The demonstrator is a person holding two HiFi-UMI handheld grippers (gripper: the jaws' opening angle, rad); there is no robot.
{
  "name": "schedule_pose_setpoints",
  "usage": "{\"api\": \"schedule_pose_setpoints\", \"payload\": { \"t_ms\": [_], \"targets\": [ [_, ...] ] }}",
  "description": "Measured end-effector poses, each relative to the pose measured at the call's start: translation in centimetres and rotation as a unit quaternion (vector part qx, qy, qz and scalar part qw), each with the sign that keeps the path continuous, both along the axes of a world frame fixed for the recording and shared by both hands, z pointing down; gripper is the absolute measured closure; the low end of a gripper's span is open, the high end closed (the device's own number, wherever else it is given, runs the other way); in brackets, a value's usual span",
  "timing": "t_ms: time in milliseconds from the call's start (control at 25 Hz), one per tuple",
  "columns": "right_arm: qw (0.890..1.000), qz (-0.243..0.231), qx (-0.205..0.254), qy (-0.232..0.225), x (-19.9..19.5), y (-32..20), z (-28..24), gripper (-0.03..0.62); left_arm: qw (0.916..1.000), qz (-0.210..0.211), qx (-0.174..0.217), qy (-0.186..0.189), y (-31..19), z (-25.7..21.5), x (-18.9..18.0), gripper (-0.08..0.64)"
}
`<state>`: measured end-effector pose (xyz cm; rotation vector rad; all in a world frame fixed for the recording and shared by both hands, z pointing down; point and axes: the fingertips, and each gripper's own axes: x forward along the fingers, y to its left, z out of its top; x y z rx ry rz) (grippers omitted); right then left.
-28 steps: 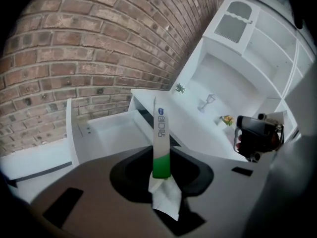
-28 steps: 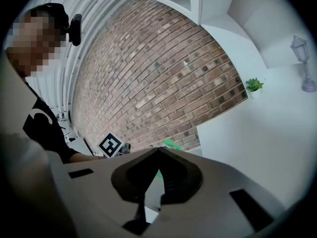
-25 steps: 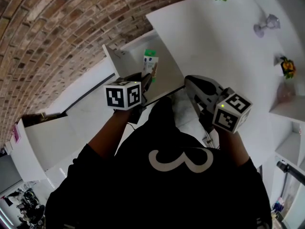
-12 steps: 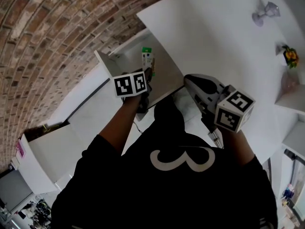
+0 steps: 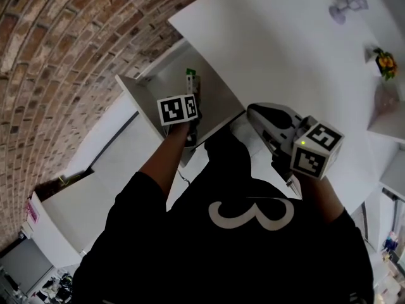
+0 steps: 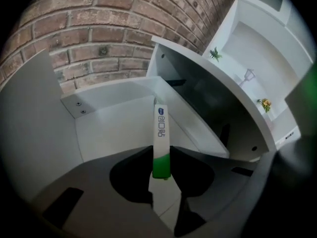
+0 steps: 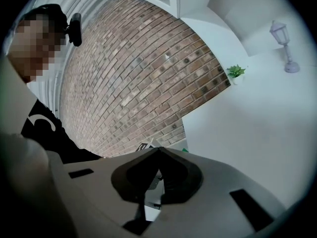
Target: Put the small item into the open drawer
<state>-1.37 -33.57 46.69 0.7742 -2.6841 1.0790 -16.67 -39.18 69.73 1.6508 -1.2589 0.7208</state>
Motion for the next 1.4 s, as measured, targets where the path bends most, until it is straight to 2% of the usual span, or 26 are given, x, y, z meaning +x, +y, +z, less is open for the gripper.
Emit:
{"api": "schedule_pose_setpoints", "payload": {
  "t_ms": [360,760,880,1120,1240,1400],
  "targets": [
    [0.999,0.020,-0.023,-0.015,0.6,-0.2,0.6,0.583,0.9980,0.036,-0.010,-0.051,-0.3,2.9,-0.1,0.469],
    [0.999,0.028,-0.036,-0.014,1.1,-0.2,1.4,0.583,0.9963,0.046,0.006,-0.073,-0.2,4.0,-0.4,0.465],
    [0.999,0.025,-0.035,-0.015,1.0,-0.1,1.3,0.583,0.9976,0.043,0.004,-0.055,-0.2,3.8,0.0,0.409],
    [0.999,0.022,-0.029,-0.019,1.2,0.2,0.5,0.583,0.9998,0.012,0.015,0.000,-0.7,2.4,0.7,0.322],
    [0.999,0.020,-0.022,-0.020,1.1,0.4,-0.3,0.583,0.9993,-0.003,0.033,0.017,-1.1,1.1,0.6,0.279],
    [1.000,0.005,0.002,-0.020,0.6,1.0,-2.2,0.583,0.9956,-0.020,0.078,0.048,-1.6,-2.6,0.7,0.270]
  ]
}}
